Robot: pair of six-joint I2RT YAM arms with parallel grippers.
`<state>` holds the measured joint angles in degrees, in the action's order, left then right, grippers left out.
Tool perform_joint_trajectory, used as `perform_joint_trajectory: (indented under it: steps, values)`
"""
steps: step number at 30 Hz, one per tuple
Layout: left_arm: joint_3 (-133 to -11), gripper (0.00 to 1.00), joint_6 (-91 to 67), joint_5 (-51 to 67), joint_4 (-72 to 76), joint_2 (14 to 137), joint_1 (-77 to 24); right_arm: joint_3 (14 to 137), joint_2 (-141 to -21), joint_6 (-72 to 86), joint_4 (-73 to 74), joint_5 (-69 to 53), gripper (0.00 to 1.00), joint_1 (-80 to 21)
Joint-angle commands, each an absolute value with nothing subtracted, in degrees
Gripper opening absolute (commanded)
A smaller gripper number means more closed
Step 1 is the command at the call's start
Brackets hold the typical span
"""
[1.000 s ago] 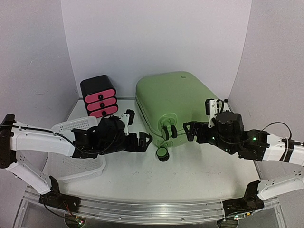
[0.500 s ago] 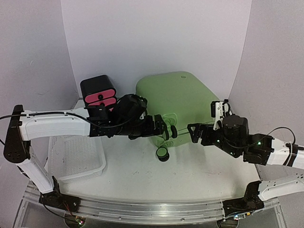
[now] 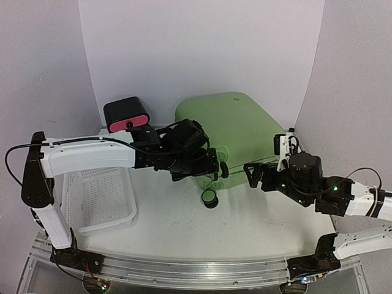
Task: Open, take out, and arrange the luggage
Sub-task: Hold the wheels of the luggage.
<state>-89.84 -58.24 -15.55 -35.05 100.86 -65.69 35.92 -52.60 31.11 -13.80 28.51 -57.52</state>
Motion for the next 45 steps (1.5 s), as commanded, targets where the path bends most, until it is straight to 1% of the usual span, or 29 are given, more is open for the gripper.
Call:
perform_joint_trajectory:
  steps: [1, 4, 16, 26, 31, 33, 36, 40, 45]
  values:
    - [-99.3, 0.99, -61.3, -19.8, -42.2, 104.7, -65.7, 35.4, -50.6, 31.2, -16.8, 29.9, 0.97, -57.6]
    - [-104.7, 0.99, -62.9, -20.3, -47.9, 108.4, -65.7, 34.8, -50.2, 31.4, -17.0, 30.0, 0.97, -57.6]
    - [-114.8, 0.99, -62.1, -17.2, -48.1, 117.1, -65.7, 34.0, -48.8, 30.8, -17.4, 30.1, 0.97, -57.6]
    - [-117.7, 0.97, -64.2, -17.0, -48.3, 123.0, -65.7, 32.4, -48.2, 31.2, -17.9, 29.9, 0.97, -57.6]
    - [-115.4, 0.91, -64.1, -19.4, -49.4, 123.4, -65.3, 31.3, -48.3, 31.0, -18.4, 29.3, 0.97, -57.7]
    - [-113.9, 0.88, -64.3, -19.7, -49.8, 123.0, -64.9, 30.7, -48.2, 31.0, -18.7, 29.3, 0.97, -57.7]
    - [-111.1, 0.77, -65.2, -19.3, -50.3, 121.6, -64.0, 29.9, -48.4, 31.1, -19.3, 29.2, 0.97, -57.6]
    - [-107.1, 0.58, -65.9, -21.6, -50.6, 118.5, -63.8, 29.1, -49.0, 31.0, -20.6, 27.8, 0.97, -57.6]
    - [-104.7, 0.43, -65.8, -22.4, -50.6, 115.1, -63.7, 26.8, -50.6, 29.2, -25.5, 23.6, 0.95, -57.6]
